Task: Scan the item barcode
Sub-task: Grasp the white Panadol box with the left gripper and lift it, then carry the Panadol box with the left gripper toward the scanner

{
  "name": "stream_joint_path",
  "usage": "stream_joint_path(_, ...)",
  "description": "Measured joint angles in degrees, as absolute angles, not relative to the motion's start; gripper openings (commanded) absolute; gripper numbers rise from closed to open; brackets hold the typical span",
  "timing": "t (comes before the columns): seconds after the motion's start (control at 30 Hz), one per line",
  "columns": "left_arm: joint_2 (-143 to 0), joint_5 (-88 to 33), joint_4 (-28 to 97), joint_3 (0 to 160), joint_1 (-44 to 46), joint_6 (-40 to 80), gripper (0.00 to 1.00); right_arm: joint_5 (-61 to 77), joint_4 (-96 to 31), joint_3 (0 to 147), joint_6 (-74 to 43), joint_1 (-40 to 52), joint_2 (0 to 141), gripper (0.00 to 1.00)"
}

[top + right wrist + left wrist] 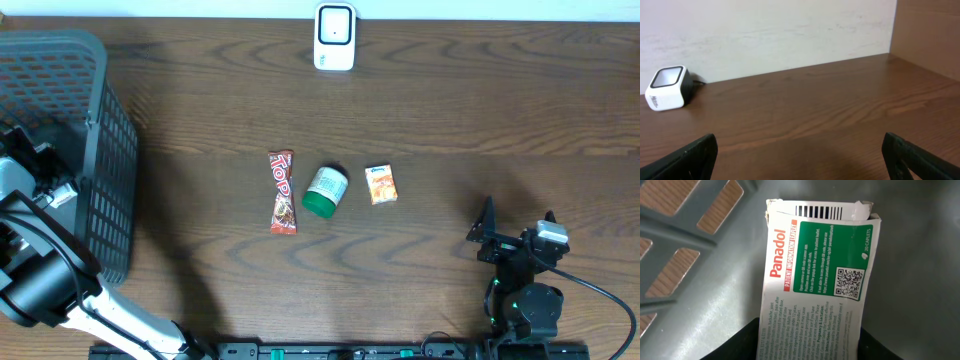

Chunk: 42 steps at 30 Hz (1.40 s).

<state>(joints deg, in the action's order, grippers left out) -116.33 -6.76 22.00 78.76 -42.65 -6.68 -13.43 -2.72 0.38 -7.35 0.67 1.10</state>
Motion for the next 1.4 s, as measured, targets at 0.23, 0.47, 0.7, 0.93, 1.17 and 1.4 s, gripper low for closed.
stream_joint_path(0.23,-111.9,-7.6,24.25,77.41,-42.63,-2.74,0.47,-13.43,-2.72,0.38,-7.35,0.67,1.1,0.99)
stream_joint_path(0.47,-94.78,-8.29,24.08,77.14,-42.63,0.73,0.47,-13.41,-2.72,0.38,-7.35,0.67,1.1,0.99)
stream_joint_path(0.7,-80.31,-17.5,25.63,77.17,-42.13,5.3,0.47,-13.43,-2.72,0.38,-7.35,0.67,1.1,0.99)
stream_joint_path(0.93,-73.3,-28.42,30.59,77.17,-31.57,9.5,0.47,-13.39,-2.72,0.38,-7.35,0.67,1.1,0.99)
stream_joint_path(1.17,-73.01,-31.59,33.23,77.17,-8.93,10.87,0.47,-13.41,-2.72,0.38,-7.35,0.67,1.1,0.99)
stream_joint_path(1.4,-78.15,-26.04,34.04,77.17,12.78,10.96,0.47,-13.43,-2.72,0.38,-7.35,0.67,1.1,0.99)
